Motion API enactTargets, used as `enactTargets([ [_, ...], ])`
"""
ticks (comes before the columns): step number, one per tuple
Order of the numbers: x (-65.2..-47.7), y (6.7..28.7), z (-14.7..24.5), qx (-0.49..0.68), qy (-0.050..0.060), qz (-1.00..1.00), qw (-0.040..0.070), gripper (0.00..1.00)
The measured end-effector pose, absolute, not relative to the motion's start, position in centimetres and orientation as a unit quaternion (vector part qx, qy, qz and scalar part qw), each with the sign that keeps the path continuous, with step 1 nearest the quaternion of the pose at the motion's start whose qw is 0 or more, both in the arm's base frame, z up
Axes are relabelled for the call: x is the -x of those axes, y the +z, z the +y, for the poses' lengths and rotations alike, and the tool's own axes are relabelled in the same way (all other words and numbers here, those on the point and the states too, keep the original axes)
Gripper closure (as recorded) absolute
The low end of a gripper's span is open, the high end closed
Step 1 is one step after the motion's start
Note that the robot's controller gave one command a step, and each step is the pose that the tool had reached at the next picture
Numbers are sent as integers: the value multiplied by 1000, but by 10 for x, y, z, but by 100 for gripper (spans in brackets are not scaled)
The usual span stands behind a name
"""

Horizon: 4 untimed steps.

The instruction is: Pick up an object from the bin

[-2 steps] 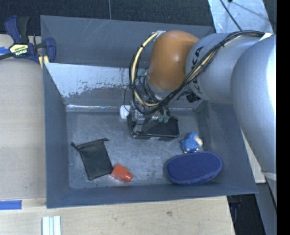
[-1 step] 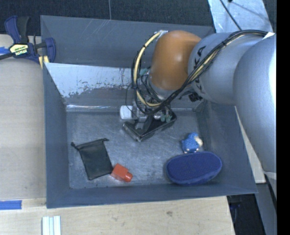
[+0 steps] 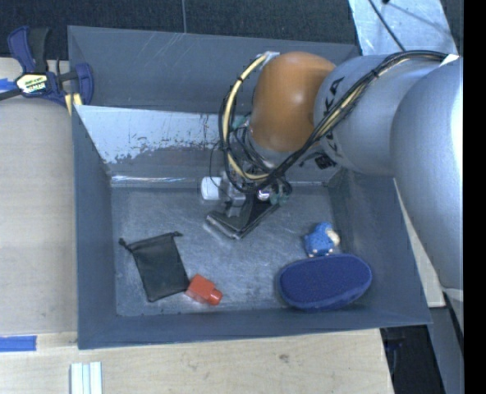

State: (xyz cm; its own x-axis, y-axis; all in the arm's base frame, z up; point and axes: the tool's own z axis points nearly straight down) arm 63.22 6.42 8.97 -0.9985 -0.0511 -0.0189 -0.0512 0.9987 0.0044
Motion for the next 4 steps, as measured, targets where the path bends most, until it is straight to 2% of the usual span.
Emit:
enactTargets([
  [1, -572, 91, 80, 83, 0, 997, 0, 100],
  [2, -573, 90, 79, 82, 0, 997, 1, 0],
  [3, -547, 88, 149, 56, 2, 998, 0, 0],
  [4, -533, 69, 204, -22, 1, 1000, -2, 0],
])
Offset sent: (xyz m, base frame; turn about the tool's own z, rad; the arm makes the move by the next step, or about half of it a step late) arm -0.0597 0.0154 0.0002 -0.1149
